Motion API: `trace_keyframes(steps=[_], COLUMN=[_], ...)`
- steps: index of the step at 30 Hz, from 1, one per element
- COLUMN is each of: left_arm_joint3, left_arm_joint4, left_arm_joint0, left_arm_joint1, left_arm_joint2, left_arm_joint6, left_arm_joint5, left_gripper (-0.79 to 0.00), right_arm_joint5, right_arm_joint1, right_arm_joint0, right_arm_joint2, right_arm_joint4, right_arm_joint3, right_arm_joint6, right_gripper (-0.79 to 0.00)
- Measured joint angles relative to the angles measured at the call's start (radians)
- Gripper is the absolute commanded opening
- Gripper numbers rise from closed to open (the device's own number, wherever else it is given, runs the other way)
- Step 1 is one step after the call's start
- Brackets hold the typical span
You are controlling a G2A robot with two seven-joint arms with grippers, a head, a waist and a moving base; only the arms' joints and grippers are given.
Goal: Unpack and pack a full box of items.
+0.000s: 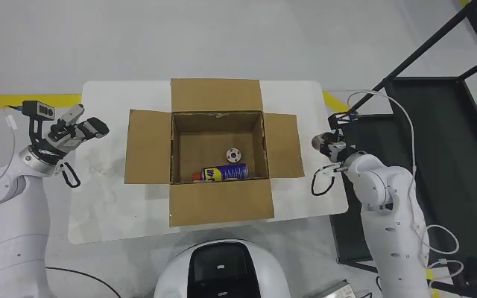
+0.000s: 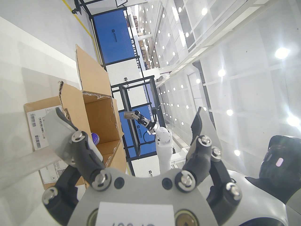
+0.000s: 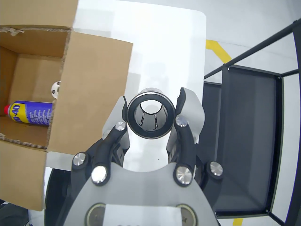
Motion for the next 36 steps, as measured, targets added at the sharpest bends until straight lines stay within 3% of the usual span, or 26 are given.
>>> trace_keyframes(steps=[15, 31, 32, 33, 34, 36], left_arm_joint3=[0.000, 0.000, 0.000, 0.000, 0.000, 0.000], left_arm_joint4=[0.000, 0.000, 0.000, 0.000, 0.000, 0.000], left_arm_joint0=[0.000, 0.000, 0.000, 0.000, 0.000, 0.000], left_arm_joint1=[0.000, 0.000, 0.000, 0.000, 0.000, 0.000], left_arm_joint2=[0.000, 0.000, 0.000, 0.000, 0.000, 0.000], left_arm_joint6=[0.000, 0.000, 0.000, 0.000, 0.000, 0.000], left_arm_joint5=[0.000, 0.000, 0.000, 0.000, 0.000, 0.000], left_gripper=[0.000, 0.000, 0.000, 0.000, 0.000, 0.000], right_arm_joint5=[0.017, 0.155, 0.162, 0.167, 0.170, 0.176], right_arm_joint1=[-0.003, -0.026, -0.028, -0.029, -0.030, -0.031], right_arm_joint0=[0.241, 0.443, 0.451, 0.456, 0.461, 0.469], right_arm_joint2=[-0.136, -0.227, -0.233, -0.238, -0.241, -0.249], right_arm_joint4=[-0.030, 0.022, 0.021, 0.021, 0.022, 0.025], right_arm_joint3=[0.439, 0.808, 0.822, 0.831, 0.840, 0.855], right_arm_joint6=[-0.105, -0.232, -0.238, -0.242, -0.246, -0.255], right_gripper=[-0.785, -0.785, -0.554, -0.095, 0.000, 0.000])
